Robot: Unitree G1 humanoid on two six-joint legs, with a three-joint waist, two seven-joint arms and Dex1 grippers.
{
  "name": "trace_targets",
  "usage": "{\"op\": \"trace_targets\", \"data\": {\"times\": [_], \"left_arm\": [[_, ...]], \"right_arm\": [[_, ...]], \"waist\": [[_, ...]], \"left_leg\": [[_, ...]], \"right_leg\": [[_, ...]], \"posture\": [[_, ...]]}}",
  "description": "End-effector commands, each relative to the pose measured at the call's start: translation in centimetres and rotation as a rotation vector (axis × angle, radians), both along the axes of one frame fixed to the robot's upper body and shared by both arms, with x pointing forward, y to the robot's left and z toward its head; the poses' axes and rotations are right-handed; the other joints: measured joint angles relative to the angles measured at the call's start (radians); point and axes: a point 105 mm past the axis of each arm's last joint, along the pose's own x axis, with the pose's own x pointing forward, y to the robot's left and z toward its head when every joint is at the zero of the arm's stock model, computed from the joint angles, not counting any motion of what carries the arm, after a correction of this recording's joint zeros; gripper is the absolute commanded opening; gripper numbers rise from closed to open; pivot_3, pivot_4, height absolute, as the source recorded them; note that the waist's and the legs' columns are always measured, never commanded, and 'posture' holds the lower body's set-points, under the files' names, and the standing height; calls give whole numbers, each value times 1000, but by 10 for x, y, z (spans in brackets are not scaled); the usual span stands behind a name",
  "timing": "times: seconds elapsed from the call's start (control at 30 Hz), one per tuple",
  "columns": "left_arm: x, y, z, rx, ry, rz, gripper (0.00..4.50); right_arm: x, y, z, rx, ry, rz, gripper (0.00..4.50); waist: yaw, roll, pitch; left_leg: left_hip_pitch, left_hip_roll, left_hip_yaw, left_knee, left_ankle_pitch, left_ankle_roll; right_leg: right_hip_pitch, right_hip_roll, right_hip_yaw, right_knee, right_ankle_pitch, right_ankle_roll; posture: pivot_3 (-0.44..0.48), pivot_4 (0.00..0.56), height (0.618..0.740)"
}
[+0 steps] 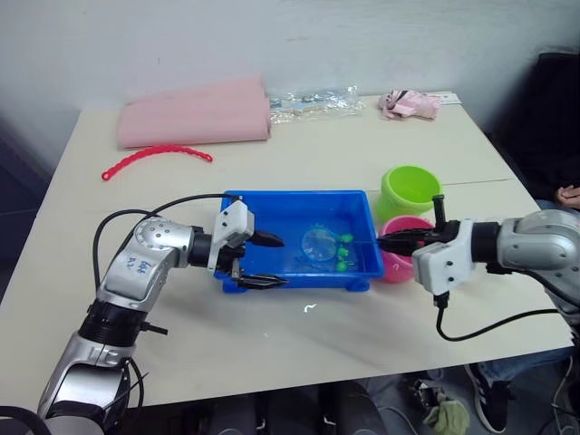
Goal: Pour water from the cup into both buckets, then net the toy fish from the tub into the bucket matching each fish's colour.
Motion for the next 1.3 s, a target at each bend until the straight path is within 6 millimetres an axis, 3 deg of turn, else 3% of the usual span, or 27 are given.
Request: {"op": "trace_targets", "data": {"times": [0.03, 0.43, 0.6, 0.83, 0.93, 1.07, 1.3], "left_arm": [[1, 1, 14, -27, -56, 31, 4400], [-1, 0, 17, -36, -66, 48, 4400], [-2, -2, 17, -42, -64, 46, 4400], [-2, -6, 19, -59, -62, 41, 4400], [-1, -8, 19, -63, -60, 37, 4400], [-2, -9, 20, -65, -59, 32, 4400], [-4, -9, 20, -63, -48, 26, 4400]], "right_arm": [[2, -3, 3, -81, -79, 63, 0], [22, -17, 6, -171, -174, 52, 0], [11, -20, -1, -224, -141, 119, 0], [-7, -13, 0, -164, -73, 174, 0], [1, -7, 10, -98, -85, 121, 0], [12, -14, 16, -128, -114, 69, 0], [7, -28, 7, -251, -105, 95, 0]], "waist": [[0, 0, 0], [-2, 0, 0], [-2, 0, 0], [-3, 0, 0], [-3, 0, 0], [-3, 1, 0], [-1, 1, 0]], "left_leg": [[0, 0, 0, 0, 0, 0], [1, 1, 2, 0, 0, 0], [1, 1, 2, 0, 0, 0], [1, 1, 2, 0, 0, 0], [1, 1, 2, 0, 0, 0], [1, 1, 2, 1, 0, 0], [1, 0, 2, 0, 0, 0]], "right_leg": [[0, 0, 0, 0, 0, 0], [-1, 0, 2, 4, 0, 0], [-1, 0, 2, 4, 0, 0], [-1, 0, 2, 4, 0, 0], [-1, 0, 2, 4, 0, 0], [-1, 0, 2, 4, 0, 0], [-1, 0, 2, 4, 0, 0]], "posture": [[0, 150, 738], [0, 150, 738], [0, 150, 738], [0, 150, 738], [0, 150, 738], [0, 150, 738], [0, 150, 738]]}}
